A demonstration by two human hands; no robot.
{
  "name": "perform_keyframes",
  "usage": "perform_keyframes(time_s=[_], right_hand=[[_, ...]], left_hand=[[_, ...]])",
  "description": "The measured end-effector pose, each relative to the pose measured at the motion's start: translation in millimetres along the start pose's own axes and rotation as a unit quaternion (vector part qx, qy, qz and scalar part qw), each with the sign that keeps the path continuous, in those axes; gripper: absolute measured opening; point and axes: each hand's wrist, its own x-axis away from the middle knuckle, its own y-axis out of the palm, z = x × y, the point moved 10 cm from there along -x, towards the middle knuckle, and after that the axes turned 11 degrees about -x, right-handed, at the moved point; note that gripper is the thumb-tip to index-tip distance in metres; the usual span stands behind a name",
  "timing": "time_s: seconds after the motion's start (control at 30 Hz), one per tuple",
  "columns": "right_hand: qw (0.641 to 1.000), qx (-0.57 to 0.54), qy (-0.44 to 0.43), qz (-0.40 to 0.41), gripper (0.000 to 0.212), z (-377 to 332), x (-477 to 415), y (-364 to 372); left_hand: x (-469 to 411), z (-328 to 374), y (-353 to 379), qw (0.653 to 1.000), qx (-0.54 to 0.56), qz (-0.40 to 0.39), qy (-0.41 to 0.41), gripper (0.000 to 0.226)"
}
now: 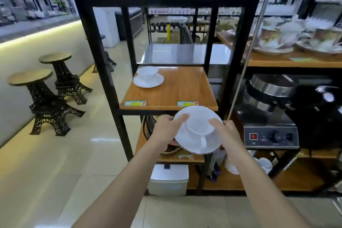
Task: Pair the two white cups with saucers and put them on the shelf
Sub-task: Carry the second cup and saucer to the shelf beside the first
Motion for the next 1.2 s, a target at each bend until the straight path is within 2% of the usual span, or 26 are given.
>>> perform_keyframes(time_s=[0.13,0.27,0.33,0.47,0.5,0.6,0.67,0.8,1.0,1.2], right_hand=[[0.999,0.028,-0.026,-0.012,0.046,-17.0,-71.5,22.5],[0.999,0.016,-0.017,-0.024,0.053,-35.5,-143.2,45.6],[0.999,0.014,-0.023,-0.018,0.051,-47.3,-177.9,55.7],[1.0,0.023,-0.015,-0.014,0.028,-55.4,-228.4,75.5],[1.0,0.022,-0.007,-0.009,0.029,-55.1,-238.5,78.7],[0.999,0.038,0.008,0.001,0.052,-50.5,-272.5,88.4],[0.999,0.044,0.015,0.016,0.057,-48.4,-289.7,90.6],[0.997,0.049,0.032,0.048,0.051,-51.1,-312.9,88.7],[0.995,0.024,0.062,0.072,0.056,-38.6,-335.8,85.7],[0.995,0.032,0.075,0.053,0.051,-26.2,-350.8,90.5]], left_hand=[[-65.8,14.5,-4.5,0.999,0.031,0.013,-0.01,0.049],[-134.3,29.3,-6.3,0.996,0.079,0.022,-0.038,0.048],[-167.3,38.5,-8.1,0.994,0.097,0.033,-0.035,0.043],[-222.5,48.0,-16.6,0.993,0.098,0.057,-0.044,0.036],[-234.6,49.3,-18.0,0.993,0.093,0.057,-0.041,0.035],[-270.7,56.0,-19.9,0.997,0.061,0.05,-0.023,0.039],[-291.0,59.6,-18.3,0.998,0.042,0.039,-0.015,0.041],[-323.7,62.6,-10.1,1.0,0.017,0.009,-0.017,0.045],[-354.3,61.4,-4.7,0.999,-0.02,0.024,-0.024,0.047],[-371.6,50.7,3.3,0.999,0.001,0.014,-0.047,0.042]])
